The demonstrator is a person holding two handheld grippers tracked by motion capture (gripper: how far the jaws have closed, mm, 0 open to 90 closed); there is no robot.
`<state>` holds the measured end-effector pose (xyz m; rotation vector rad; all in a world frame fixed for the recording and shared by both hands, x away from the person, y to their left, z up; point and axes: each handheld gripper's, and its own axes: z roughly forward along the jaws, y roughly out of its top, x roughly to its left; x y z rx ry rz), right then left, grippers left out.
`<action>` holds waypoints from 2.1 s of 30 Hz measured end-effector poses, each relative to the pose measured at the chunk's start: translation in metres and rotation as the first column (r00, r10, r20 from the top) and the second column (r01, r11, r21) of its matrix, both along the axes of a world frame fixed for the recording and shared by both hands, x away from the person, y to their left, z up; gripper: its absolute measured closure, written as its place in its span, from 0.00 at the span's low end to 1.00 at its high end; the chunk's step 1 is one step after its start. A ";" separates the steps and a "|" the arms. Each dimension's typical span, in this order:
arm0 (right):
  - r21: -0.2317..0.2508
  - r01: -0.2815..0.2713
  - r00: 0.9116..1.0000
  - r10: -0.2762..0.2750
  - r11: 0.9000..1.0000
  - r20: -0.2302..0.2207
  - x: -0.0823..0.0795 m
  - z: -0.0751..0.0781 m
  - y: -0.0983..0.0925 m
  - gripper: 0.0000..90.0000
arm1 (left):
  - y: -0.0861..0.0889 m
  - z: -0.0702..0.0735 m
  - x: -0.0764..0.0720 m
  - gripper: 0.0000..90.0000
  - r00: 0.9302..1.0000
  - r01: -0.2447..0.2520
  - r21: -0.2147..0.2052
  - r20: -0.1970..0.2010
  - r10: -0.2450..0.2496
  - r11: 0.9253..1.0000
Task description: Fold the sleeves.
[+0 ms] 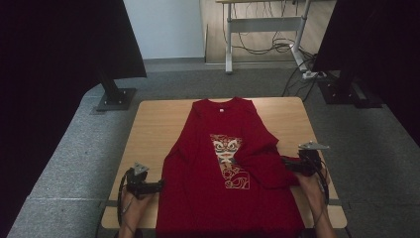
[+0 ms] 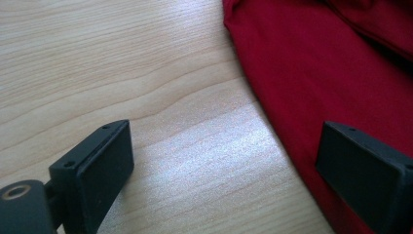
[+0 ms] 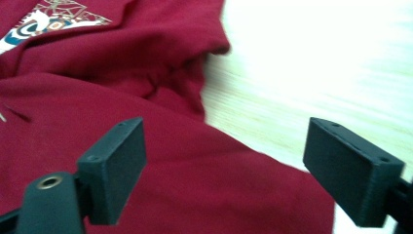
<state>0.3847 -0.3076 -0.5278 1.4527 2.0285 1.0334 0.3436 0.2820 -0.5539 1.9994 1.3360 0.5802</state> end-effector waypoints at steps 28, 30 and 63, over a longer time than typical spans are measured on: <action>0.025 0.010 0.998 -0.008 1.000 -0.068 -0.018 -0.026 -0.021 0.92 | 0.000 0.000 0.000 0.08 1.000 -0.003 0.000 0.000 0.003 1.000; 0.017 0.012 0.998 -0.011 1.000 -0.069 -0.019 -0.025 -0.021 0.93 | 0.000 0.000 0.000 0.08 1.000 -0.003 0.000 0.000 0.003 1.000; 0.226 -0.363 0.931 0.361 0.904 0.048 -0.094 0.015 0.064 0.93 | -0.001 0.000 0.000 0.08 1.000 -0.003 0.000 0.001 0.003 1.000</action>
